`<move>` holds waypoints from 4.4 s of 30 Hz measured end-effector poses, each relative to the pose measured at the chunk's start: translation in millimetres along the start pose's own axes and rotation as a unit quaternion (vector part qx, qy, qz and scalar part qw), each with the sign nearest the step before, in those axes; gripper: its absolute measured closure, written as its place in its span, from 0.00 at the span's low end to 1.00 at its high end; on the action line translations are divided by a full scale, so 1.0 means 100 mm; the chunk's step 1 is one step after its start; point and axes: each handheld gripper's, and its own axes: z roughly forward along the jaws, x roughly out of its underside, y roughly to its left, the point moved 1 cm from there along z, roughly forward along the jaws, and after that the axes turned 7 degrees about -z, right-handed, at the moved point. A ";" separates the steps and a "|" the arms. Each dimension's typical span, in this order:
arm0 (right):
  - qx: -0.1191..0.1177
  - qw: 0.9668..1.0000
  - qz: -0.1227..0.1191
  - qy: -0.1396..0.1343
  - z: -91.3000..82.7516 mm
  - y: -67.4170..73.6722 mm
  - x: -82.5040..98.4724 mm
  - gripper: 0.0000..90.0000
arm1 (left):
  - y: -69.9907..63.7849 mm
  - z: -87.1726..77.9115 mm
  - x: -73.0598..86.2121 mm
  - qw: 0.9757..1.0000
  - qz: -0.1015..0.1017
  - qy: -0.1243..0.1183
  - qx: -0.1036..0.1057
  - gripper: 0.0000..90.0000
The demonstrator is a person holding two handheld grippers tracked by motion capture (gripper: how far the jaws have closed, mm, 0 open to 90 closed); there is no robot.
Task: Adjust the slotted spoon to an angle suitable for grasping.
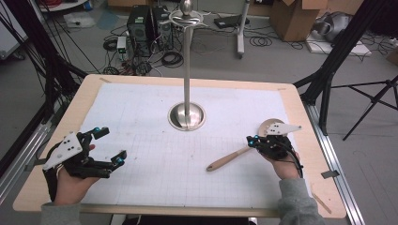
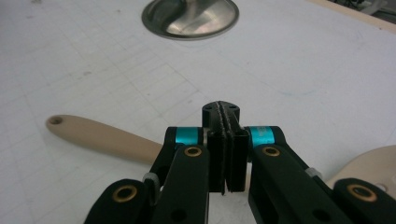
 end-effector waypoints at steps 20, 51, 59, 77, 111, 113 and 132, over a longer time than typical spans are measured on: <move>0.057 0.994 0.044 0.083 0.28 -0.26 0.21 1.00 | 0.04 -0.02 0.02 1.000 -0.004 0.000 -0.008 0.02; 0.112 0.985 0.087 0.100 0.20 -0.22 0.36 1.00 | 0.07 0.25 0.02 1.000 -0.008 0.007 0.009 0.02; 0.114 0.985 0.094 0.091 0.06 -0.14 0.46 1.00 | 0.06 0.24 0.03 1.000 -0.008 0.008 0.009 0.02; 0.113 0.986 0.110 0.061 -0.25 0.00 0.71 1.00 | 0.05 0.23 0.03 1.000 -0.009 0.009 0.008 0.02; -0.055 0.997 -0.025 0.040 -0.16 0.97 0.56 1.00 | 0.05 0.25 0.04 1.000 -0.013 0.017 0.010 0.02; -0.058 0.997 -0.013 0.042 -0.14 0.96 0.54 1.00 | 0.05 0.25 0.04 1.000 -0.013 0.016 0.009 0.02; -0.039 0.998 0.002 0.051 0.20 0.80 0.33 1.00 | 0.06 0.10 0.07 1.000 -0.013 0.020 -0.008 0.02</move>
